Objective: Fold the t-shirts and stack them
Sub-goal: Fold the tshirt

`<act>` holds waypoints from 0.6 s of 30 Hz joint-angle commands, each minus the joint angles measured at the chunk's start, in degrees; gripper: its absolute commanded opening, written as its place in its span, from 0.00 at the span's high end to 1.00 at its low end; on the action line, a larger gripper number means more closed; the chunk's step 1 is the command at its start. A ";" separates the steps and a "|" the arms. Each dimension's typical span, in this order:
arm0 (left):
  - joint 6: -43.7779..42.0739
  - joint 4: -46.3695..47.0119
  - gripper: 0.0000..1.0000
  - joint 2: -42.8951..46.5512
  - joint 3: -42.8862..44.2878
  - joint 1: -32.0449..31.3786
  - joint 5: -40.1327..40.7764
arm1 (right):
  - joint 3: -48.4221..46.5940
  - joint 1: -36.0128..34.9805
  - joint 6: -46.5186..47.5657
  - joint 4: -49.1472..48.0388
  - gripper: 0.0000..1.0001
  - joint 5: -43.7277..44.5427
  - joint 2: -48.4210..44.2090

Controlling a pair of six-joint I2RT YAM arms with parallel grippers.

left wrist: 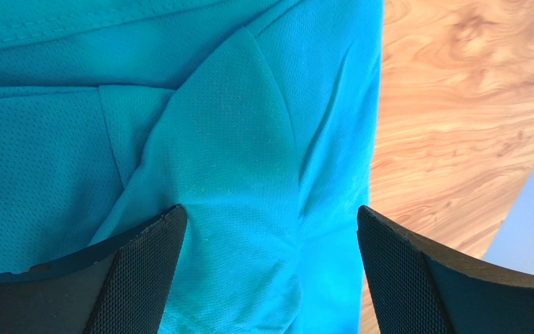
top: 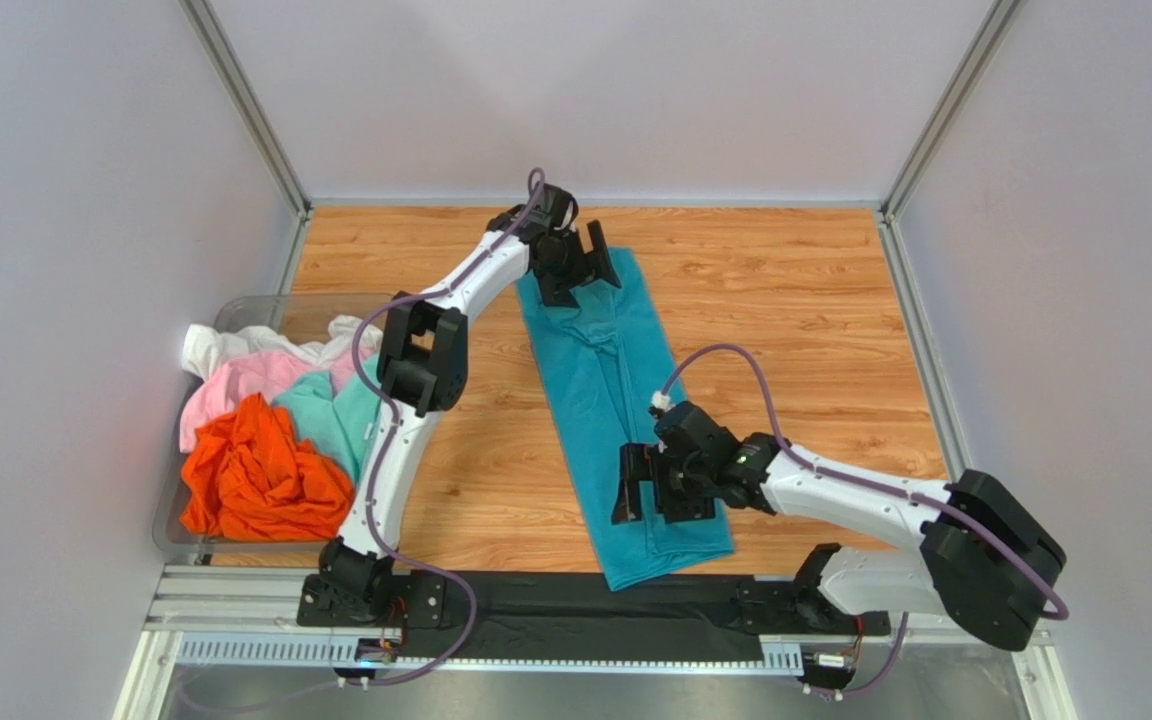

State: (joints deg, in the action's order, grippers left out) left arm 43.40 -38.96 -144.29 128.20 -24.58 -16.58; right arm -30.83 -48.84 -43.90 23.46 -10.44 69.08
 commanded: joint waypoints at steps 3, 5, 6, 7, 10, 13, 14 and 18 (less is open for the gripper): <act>0.28 -2.79 0.00 -6.53 3.98 -0.56 -0.21 | -3.88 -4.50 -0.41 -2.54 0.00 -2.65 5.10; 0.72 -2.09 0.00 -6.88 4.60 -0.56 -0.82 | -4.94 -5.65 0.30 -2.81 0.00 -3.27 5.98; 0.99 -1.74 0.00 -7.49 5.47 -0.56 -0.82 | -5.81 -6.52 0.91 -2.72 0.00 -3.54 7.20; 1.07 -1.30 0.00 -7.76 5.83 -0.56 -1.00 | -6.17 -6.79 1.10 -2.81 0.00 -3.89 7.73; 1.43 0.55 0.00 -9.08 7.58 -0.65 -2.93 | -6.79 -7.58 1.62 -4.21 0.00 -5.38 9.67; 1.43 3.44 0.00 -9.96 8.12 -0.56 -4.60 | -7.14 -7.94 2.06 -6.58 0.00 -7.57 11.78; 1.60 4.06 0.00 -10.22 8.12 -0.56 -5.30 | -7.40 -8.03 2.15 -7.02 0.00 -7.84 12.91; 3.01 6.70 0.00 -11.28 8.99 -0.56 -6.97 | -8.89 -8.29 2.68 -7.38 0.00 -7.76 14.68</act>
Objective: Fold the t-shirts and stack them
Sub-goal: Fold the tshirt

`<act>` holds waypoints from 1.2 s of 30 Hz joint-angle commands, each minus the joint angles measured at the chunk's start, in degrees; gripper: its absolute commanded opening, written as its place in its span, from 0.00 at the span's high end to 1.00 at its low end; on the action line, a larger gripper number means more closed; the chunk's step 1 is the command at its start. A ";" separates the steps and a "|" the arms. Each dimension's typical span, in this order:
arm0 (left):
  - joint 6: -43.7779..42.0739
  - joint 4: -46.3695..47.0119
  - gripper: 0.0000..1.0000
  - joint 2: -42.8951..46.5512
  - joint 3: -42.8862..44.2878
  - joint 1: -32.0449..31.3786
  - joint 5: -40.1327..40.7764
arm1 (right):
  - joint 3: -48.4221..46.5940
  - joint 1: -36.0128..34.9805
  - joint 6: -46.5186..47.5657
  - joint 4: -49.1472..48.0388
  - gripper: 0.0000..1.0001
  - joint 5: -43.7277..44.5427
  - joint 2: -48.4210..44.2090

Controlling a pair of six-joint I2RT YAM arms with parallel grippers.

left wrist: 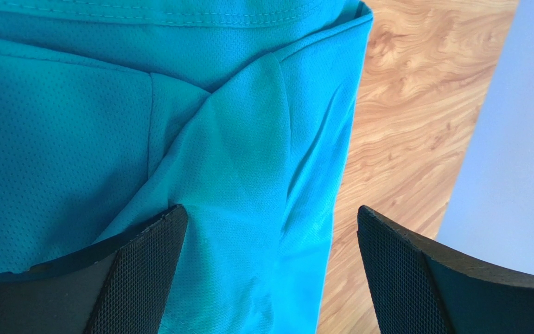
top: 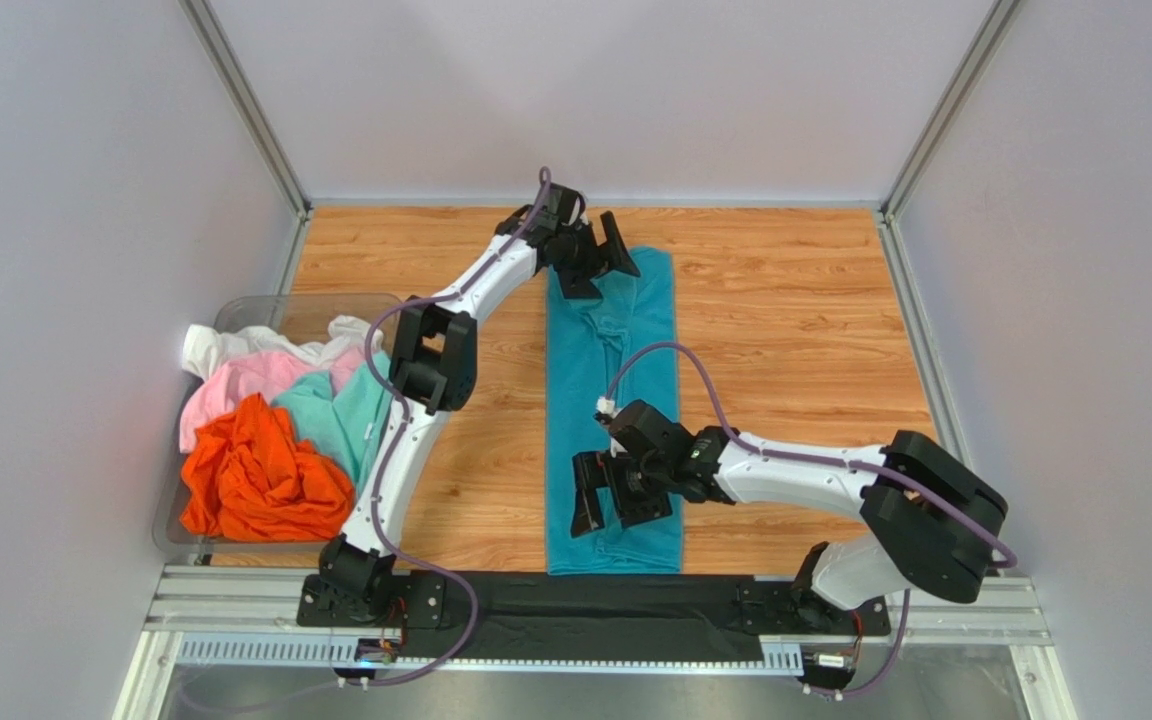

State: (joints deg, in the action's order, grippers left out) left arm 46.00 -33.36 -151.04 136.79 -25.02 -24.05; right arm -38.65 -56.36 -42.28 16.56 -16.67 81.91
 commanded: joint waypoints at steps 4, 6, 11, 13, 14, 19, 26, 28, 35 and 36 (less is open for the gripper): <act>2.60 3.74 0.00 -4.87 0.32 -0.12 1.37 | -3.35 -0.68 2.81 1.71 0.00 1.53 1.50; 3.74 5.59 0.00 -5.23 0.58 -0.03 1.73 | -6.77 -0.68 4.48 6.70 0.00 6.26 1.15; 4.63 7.17 0.00 -2.25 2.42 0.05 0.59 | -11.88 -0.60 6.33 12.70 0.00 12.00 -4.03; 3.75 7.26 0.00 0.47 2.34 0.05 0.85 | -14.16 -0.60 6.51 16.39 0.00 16.11 -6.74; 3.23 7.09 0.00 3.62 2.34 0.05 0.85 | -14.78 -0.60 6.51 17.62 0.00 18.49 -7.72; -4.15 3.40 0.00 20.55 -1.95 -1.00 0.32 | -16.28 -0.68 2.39 25.36 0.00 29.66 -16.75; -13.56 0.05 0.00 54.06 -35.50 -6.71 12.00 | -11.80 -0.24 -0.43 31.16 0.00 30.56 -27.41; -12.43 0.23 0.00 64.40 -43.59 -9.43 16.12 | -10.66 0.02 -1.39 32.04 0.00 29.15 -29.95; -3.66 -1.61 0.00 87.56 -76.45 -19.87 22.73 | -1.36 -0.07 -5.09 31.09 0.00 19.32 -37.78; -1.98 -1.96 0.00 89.33 -79.02 -21.11 23.34 | -0.38 -0.15 -5.44 30.38 0.00 17.56 -38.57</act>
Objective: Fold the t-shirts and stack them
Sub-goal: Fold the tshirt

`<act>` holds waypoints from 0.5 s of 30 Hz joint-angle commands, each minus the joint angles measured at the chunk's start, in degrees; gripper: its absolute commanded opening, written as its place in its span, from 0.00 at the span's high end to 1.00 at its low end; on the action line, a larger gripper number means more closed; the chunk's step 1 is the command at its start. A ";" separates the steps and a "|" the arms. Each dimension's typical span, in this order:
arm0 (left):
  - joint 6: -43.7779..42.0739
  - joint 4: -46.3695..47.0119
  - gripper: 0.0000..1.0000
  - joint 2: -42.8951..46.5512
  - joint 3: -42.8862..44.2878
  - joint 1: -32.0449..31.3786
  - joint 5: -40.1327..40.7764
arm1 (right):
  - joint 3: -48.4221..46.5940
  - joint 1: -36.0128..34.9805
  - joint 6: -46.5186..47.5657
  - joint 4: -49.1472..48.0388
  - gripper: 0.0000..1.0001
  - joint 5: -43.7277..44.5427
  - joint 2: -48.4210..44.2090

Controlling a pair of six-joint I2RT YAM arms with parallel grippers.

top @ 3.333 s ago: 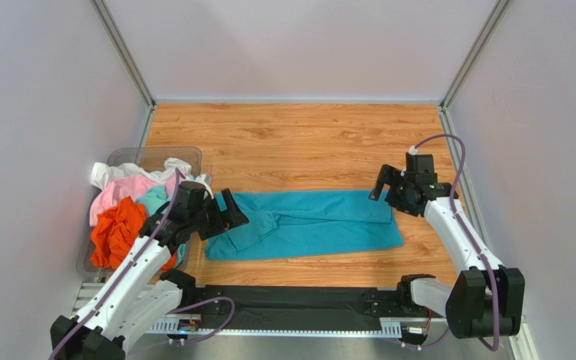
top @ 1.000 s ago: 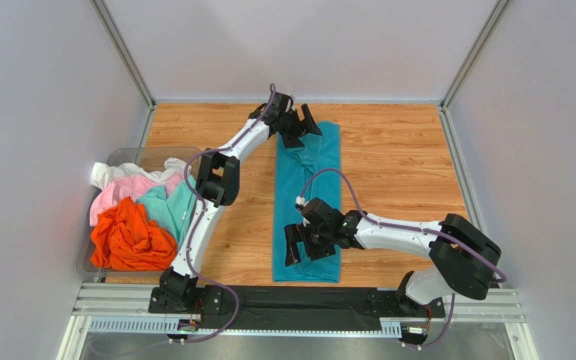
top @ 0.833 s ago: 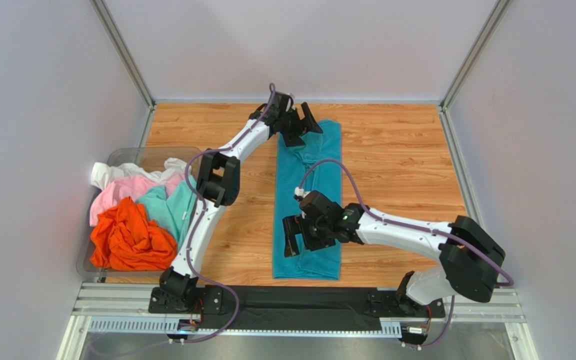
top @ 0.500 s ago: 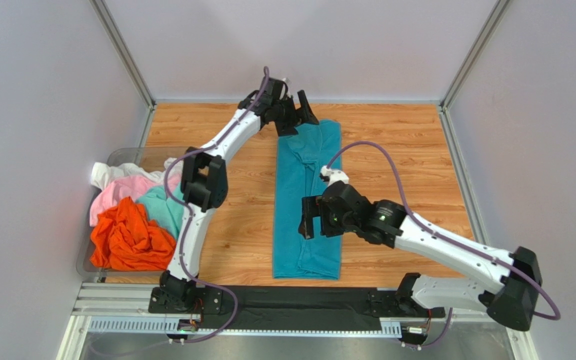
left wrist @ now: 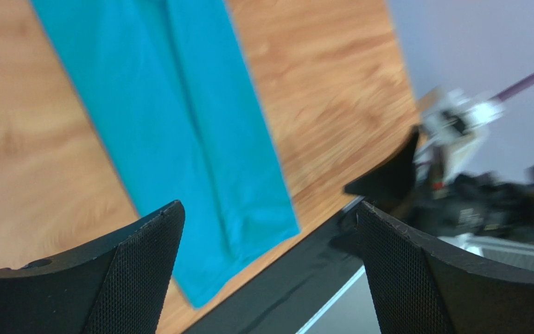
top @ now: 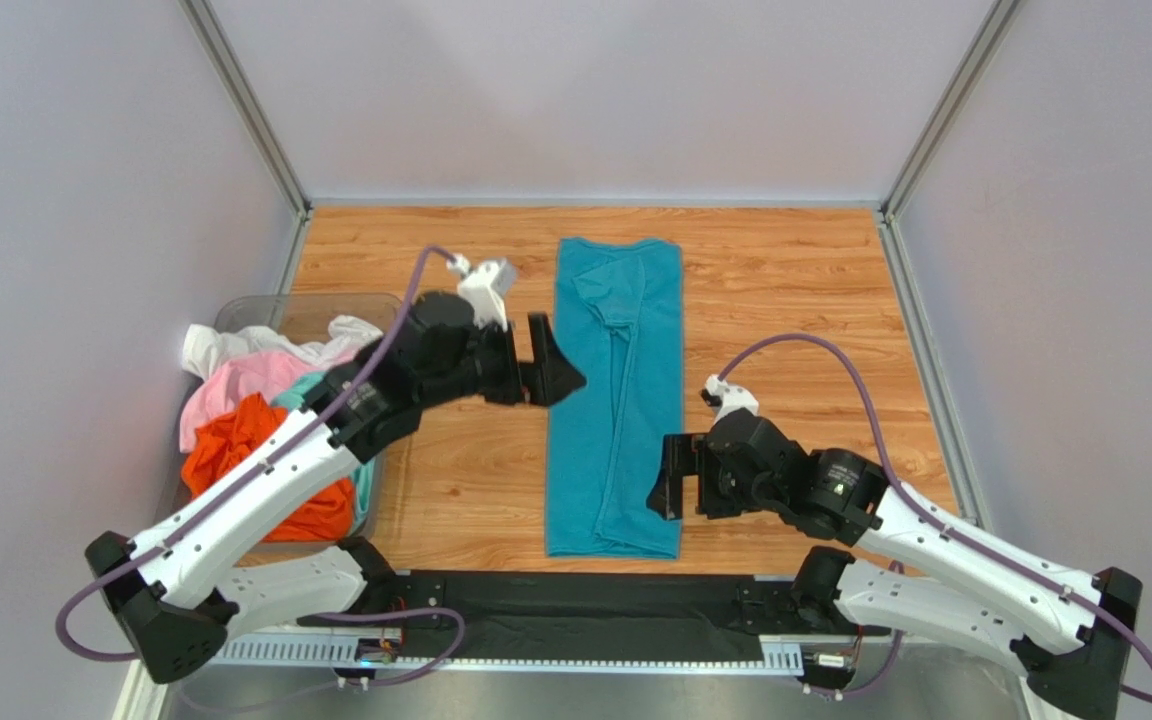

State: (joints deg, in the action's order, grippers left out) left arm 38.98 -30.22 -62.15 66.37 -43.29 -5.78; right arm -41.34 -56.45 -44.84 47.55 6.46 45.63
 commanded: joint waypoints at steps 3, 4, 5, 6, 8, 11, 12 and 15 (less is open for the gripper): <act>9.96 -5.20 0.00 5.63 -17.31 -8.89 5.69 | 6.78 -0.16 -4.89 -2.89 0.00 -9.88 -5.19; 11.28 -5.12 0.00 6.85 -20.89 -10.40 5.69 | 8.02 -0.24 -5.43 -3.60 0.00 -10.15 -5.54; 12.94 -5.03 0.00 7.13 -22.49 -13.11 5.69 | 9.16 -0.24 -6.04 -5.08 0.00 -10.50 -5.64; 15.14 -4.94 0.00 7.13 -23.82 -14.18 5.69 | 10.91 -0.33 -6.83 -5.79 0.00 -11.20 -5.90; 16.21 -5.03 0.00 6.43 -26.54 -15.77 5.61 | 11.98 -0.59 -7.80 -6.33 0.00 -10.94 -5.64; 18.14 -4.42 0.00 6.08 -29.44 -18.05 5.69 | 13.56 -1.47 -9.12 -7.82 0.00 -10.15 -5.37; 19.02 -3.89 0.00 5.81 -30.24 -18.41 5.69 | 14.00 -1.65 -9.56 -8.26 0.00 -9.54 -5.20; 19.90 1.37 0.00 5.11 -33.49 -19.03 4.03 | 15.41 -2.09 -10.53 -9.14 0.00 -8.84 -3.80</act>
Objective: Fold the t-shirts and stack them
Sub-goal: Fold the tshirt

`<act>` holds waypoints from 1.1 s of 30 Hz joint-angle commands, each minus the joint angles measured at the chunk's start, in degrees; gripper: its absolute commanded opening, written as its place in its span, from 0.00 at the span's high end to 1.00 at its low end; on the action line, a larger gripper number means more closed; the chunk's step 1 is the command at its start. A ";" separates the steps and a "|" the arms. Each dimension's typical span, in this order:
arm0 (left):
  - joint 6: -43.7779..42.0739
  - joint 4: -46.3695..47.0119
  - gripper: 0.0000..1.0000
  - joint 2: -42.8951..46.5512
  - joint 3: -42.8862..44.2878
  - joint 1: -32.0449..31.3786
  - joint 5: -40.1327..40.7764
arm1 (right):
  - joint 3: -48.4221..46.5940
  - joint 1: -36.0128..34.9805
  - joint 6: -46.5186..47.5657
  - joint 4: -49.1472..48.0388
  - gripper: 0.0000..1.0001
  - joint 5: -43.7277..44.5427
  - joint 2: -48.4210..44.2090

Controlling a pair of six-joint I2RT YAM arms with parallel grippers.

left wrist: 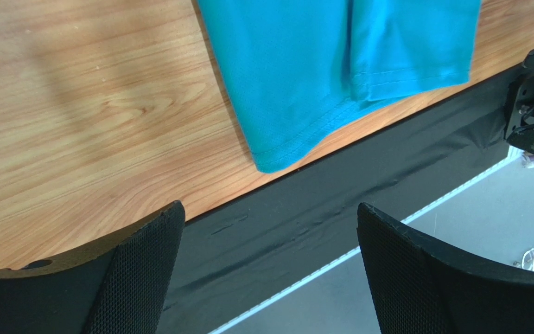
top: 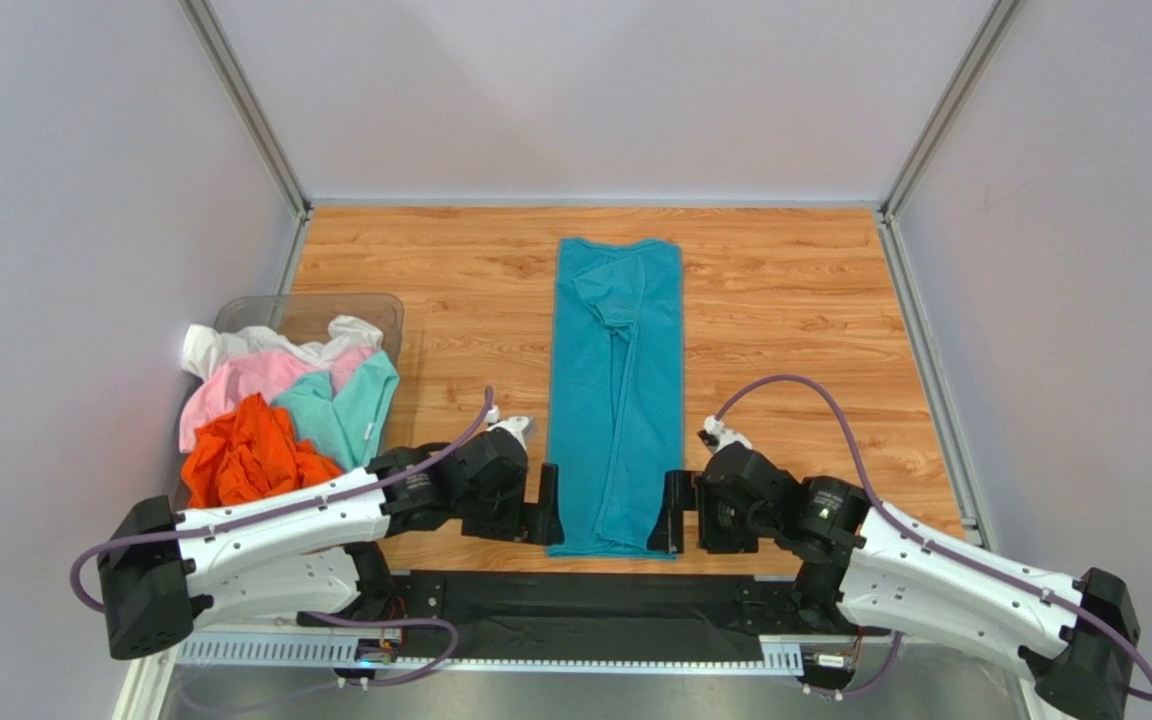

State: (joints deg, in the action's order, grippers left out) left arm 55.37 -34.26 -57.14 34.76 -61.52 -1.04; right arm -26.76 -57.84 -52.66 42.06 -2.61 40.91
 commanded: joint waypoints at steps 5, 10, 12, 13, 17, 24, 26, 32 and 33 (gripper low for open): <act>4.04 14.04 0.03 -2.97 -4.44 -0.80 -2.48 | 1.01 -0.78 -3.58 -4.71 0.01 2.08 3.12; 3.69 16.94 0.19 -9.72 -3.92 -0.80 -3.27 | 1.98 -0.78 -4.99 -6.73 0.02 2.52 4.27; 3.51 17.56 0.26 -12.71 -3.48 -0.80 -4.58 | 2.33 -0.87 -5.51 -7.35 0.03 4.35 4.62; 3.34 18.17 0.26 -13.51 -3.13 -0.80 -5.11 | 2.33 -0.78 -5.69 -7.35 0.03 4.54 4.71; 3.16 18.35 0.46 -16.85 -2.42 -0.80 -5.90 | 2.42 -0.78 -5.87 -7.26 0.04 4.98 5.85; 4.13 17.56 0.89 -17.91 -3.03 -0.80 -5.73 | 2.77 -0.78 -6.49 -7.35 0.07 6.13 7.70; 4.39 17.47 0.99 -17.74 -3.21 -0.89 -5.82 | 2.42 -0.78 -6.40 -7.26 0.08 6.30 8.75; 5.01 17.21 1.00 -17.12 -3.91 -0.80 -5.82 | 0.75 -0.87 -7.01 -6.56 0.12 7.53 12.43; 5.09 17.21 1.00 -16.95 -4.09 -0.80 -5.73 | 0.49 -0.78 -6.75 -6.64 0.13 7.36 12.97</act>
State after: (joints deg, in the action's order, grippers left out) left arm 59.66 -17.15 -75.00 31.05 -62.15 -6.61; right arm -24.32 -58.37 -58.26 36.21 2.85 52.56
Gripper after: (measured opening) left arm 0.009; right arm 0.876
